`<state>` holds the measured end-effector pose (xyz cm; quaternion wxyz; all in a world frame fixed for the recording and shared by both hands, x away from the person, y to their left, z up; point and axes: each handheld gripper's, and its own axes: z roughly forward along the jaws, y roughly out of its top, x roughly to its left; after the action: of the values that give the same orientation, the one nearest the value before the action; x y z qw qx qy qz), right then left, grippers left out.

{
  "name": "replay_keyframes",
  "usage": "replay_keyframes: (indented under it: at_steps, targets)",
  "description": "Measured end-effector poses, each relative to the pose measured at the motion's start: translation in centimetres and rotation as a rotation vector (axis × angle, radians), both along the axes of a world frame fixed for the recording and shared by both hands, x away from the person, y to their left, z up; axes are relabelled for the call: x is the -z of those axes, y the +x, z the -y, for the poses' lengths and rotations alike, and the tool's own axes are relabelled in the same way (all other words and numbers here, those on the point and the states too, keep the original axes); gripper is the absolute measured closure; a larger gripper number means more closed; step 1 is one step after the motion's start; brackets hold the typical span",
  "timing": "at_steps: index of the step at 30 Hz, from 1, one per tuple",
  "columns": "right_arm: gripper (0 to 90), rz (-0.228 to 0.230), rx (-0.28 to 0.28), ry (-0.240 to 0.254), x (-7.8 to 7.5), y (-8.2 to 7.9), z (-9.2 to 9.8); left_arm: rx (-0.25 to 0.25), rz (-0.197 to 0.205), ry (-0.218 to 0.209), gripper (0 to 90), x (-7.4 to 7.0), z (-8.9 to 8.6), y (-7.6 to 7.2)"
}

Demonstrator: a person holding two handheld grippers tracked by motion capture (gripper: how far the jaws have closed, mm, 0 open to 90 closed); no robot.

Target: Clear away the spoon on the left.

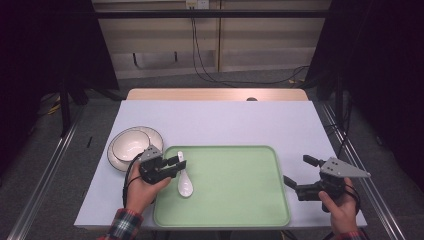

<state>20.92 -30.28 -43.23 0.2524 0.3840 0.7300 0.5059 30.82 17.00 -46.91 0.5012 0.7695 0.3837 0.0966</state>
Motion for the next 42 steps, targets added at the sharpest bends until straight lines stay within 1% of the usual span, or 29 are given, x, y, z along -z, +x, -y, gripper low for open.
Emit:
replay_keyframes:
  at_steps: [2, 3, 6, 11, 18, 19, 21, 22, 24, 25, 26, 27, 28, 29, 30, 31, 32, 33, 34, 35, 36, 37, 38, 39, 42]
  targets:
    - [0.8, -0.002, 0.002, -0.001, 0.0, 0.0, 0.0, 0.005, -0.003, -0.005, 62.5, 0.0, 0.0, 0.0]
    - [0.8, -0.005, 0.008, -0.003, 0.0, 0.0, -0.1, 0.005, -0.002, -0.001, 62.4, 0.1, 0.0, 0.0]
    - [0.8, -0.004, -0.003, -0.008, 0.0, 0.0, -0.1, 0.004, 0.002, 0.013, 61.8, 0.1, 0.0, 0.0]
    - [0.8, -0.005, -0.001, -0.003, 0.0, 0.0, -0.1, 0.001, 0.001, 0.012, 61.5, 0.1, 0.0, 0.1]
    - [0.8, -0.005, 0.002, -0.009, 0.0, 0.0, -0.1, 0.002, -0.001, 0.016, 60.7, 0.1, 0.0, 0.0]
    - [0.8, -0.003, -0.002, -0.014, 0.0, -0.1, -0.1, 0.004, -0.001, 0.024, 59.9, 0.1, 0.0, 0.1]
    - [0.8, -0.005, 0.002, -0.013, 0.0, -0.1, -0.2, 0.005, -0.002, 0.025, 58.4, 0.1, 0.1, 0.1]
    - [0.8, -0.004, -0.009, -0.018, 0.1, -0.2, -0.2, 0.007, 0.0, 0.03, 57.4, 0.1, 0.1, 0.1]
    - [0.8, -0.002, -0.004, -0.021, 0.1, -0.2, -0.2, 0.006, 0.0, 0.031, 56.5, 0.1, 0.2, 0.1]
    - [0.8, -0.004, -0.001, -0.021, 0.0, -0.3, -0.1, 0.006, -0.002, 0.03, 55.3, 0.1, 0.3, 0.2]
    - [0.8, -0.007, 0.0, -0.021, 0.0, -0.3, -0.1, 0.006, 0.005, 0.036, 53.3, 0.1, 0.3, 0.2]
    - [0.8, -0.007, 0.0, -0.021, 0.0, -0.3, -0.1, 0.004, 0.018, 0.044, 53.3, 0.1, 0.3, 0.1]
    - [0.8, -0.004, -0.002, -0.02, 0.1, -0.3, 0.0, 0.003, 0.033, 0.037, 50.1, -0.1, 0.3, 0.1]
    - [0.8, -0.004, -0.002, -0.02, 0.1, -0.3, 0.0, 0.003, 0.033, 0.037, 47.8, -0.1, 0.3, 0.1]
    - [0.8, -0.006, -0.001, -0.022, 0.1, -0.3, 0.0, -0.003, 0.038, 0.038, 47.8, -0.2, 0.2, 0.1]
    - [0.8, -0.006, -0.003, -0.022, 0.1, -0.3, -0.1, -0.008, 0.04, 0.031, 45.7, -0.2, 0.2, 0.1]
    - [0.8, -0.005, -0.002, -0.025, 0.1, -0.3, -0.1, -0.018, 0.042, 0.031, 41.7, -0.3, 0.0, 0.1]
    - [0.8, -0.005, -0.002, -0.025, 0.1, -0.3, -0.1, -0.013, 0.043, 0.022, 41.7, -0.3, -0.1, 0.1]
    - [0.8, -0.005, -0.006, -0.025, 0.1, -0.3, -0.1, -0.012, 0.054, 0.006, 37.2, -0.4, -0.3, 0.1]
    - [0.8, -0.005, -0.006, -0.025, 0.1, -0.3, -0.1, -0.012, 0.054, 0.006, 35.2, -0.4, -0.3, 0.1]
    - [0.8, -0.005, -0.006, -0.027, 0.1, -0.3, -0.1, -0.019, 0.059, 0.001, 35.2, -0.5, -0.4, 0.0]
    - [0.8, -0.007, -0.008, -0.028, 0.1, -0.3, -0.2, -0.024, 0.066, -0.011, 32.8, -0.6, -0.5, 0.0]
    - [0.8, -0.007, -0.007, -0.029, 0.1, -0.3, -0.2, -0.023, 0.071, -0.013, 29.5, -0.7, -0.6, -0.1]
    - [0.8, -0.007, -0.007, -0.029, 0.1, -0.3, -0.2, -0.026, 0.074, -0.021, 29.5, -0.8, -0.6, -0.1]
    - [0.8, -0.008, -0.01, -0.034, 0.2, -0.2, -0.2, -0.026, 0.088, -0.016, 25.5, -0.9, -0.8, -0.1]
